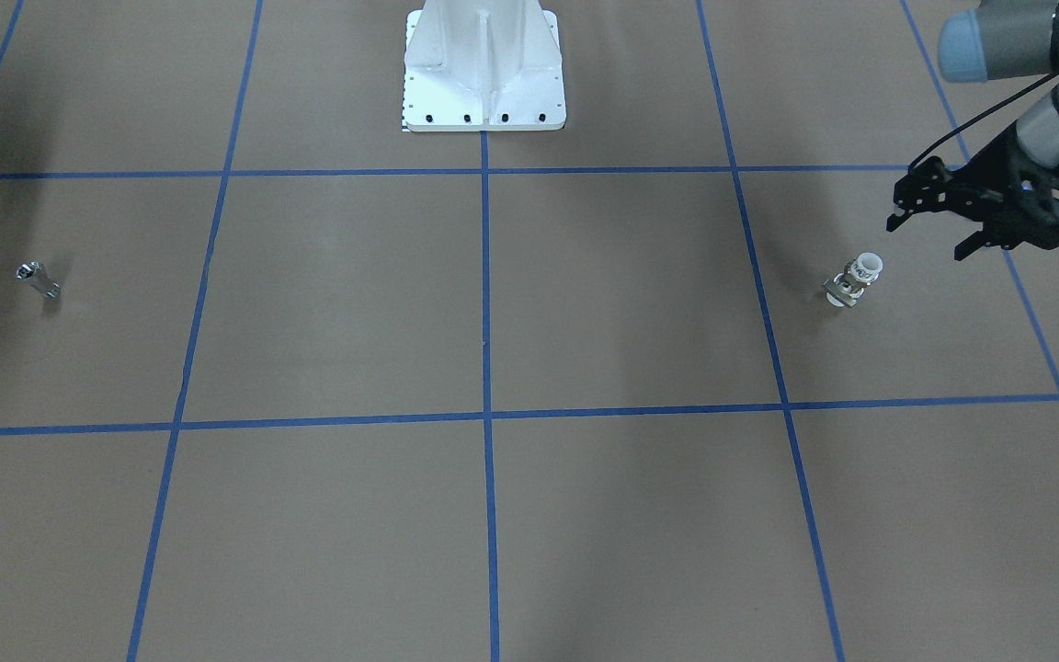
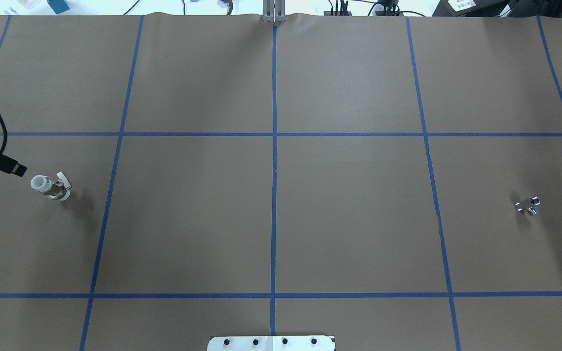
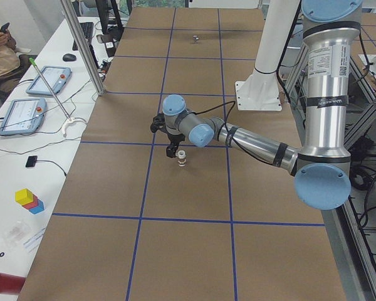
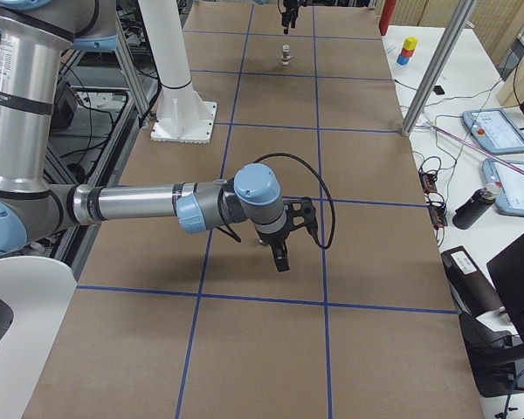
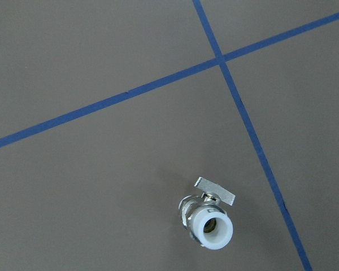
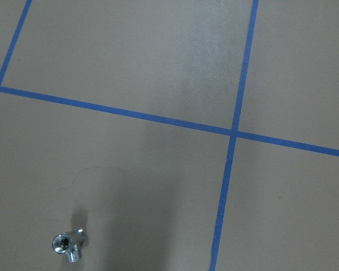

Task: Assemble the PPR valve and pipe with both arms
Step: 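Lower the left gripper down onto the white PPR valve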

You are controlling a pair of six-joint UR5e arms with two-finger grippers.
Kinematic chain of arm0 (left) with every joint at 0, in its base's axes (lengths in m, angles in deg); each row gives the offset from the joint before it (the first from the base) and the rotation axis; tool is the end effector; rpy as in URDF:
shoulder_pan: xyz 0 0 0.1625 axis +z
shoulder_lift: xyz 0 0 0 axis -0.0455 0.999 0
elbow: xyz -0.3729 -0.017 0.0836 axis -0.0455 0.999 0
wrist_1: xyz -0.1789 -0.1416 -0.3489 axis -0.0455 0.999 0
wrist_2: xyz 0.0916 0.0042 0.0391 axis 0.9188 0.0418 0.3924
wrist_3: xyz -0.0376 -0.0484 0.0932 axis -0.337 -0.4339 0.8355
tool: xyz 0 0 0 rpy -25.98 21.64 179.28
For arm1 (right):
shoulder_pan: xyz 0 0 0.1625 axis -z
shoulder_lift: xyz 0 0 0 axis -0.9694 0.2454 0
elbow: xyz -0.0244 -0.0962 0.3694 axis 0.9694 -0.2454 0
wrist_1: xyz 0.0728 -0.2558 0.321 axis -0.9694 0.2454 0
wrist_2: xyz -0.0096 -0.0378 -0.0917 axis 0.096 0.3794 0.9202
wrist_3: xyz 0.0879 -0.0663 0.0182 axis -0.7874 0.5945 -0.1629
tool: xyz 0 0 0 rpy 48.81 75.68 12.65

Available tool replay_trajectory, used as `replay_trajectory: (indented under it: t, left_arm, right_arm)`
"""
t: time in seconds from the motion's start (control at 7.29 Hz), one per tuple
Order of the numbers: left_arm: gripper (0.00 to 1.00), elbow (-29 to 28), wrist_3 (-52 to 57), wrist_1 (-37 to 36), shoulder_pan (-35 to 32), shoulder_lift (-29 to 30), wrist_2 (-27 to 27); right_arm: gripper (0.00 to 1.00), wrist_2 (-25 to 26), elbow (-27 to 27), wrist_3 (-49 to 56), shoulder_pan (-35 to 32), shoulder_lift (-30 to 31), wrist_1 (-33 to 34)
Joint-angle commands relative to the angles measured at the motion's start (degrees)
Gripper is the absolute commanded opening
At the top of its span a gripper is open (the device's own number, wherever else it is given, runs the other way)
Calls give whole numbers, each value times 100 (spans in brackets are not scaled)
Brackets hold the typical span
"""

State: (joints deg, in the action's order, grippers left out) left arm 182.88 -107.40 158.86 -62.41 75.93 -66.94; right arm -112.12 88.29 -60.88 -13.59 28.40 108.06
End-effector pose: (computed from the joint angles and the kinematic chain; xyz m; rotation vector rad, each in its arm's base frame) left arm 0.1998 -0.4593 0.4424 0.2129 0.8959 0.3743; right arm 0.0475 -0.4242 0.5370 0.2846 -0.8167 -0.0964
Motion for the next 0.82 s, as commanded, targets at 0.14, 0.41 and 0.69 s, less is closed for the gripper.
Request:
replay_trajectory:
  t: [0.14, 0.41, 0.69]
  left_arm:
    - [100, -946, -135, 598, 373, 433, 240]
    - [100, -1187, -327, 882, 574, 487, 519]
    - [100, -1134, -793, 987, 769, 469, 583]
  right_arm:
    - [100, -4, -16, 0, 0, 1, -1]
    - [100, -4, -16, 0, 0, 1, -1]
    - [100, -4, -16, 0, 0, 1, -1]
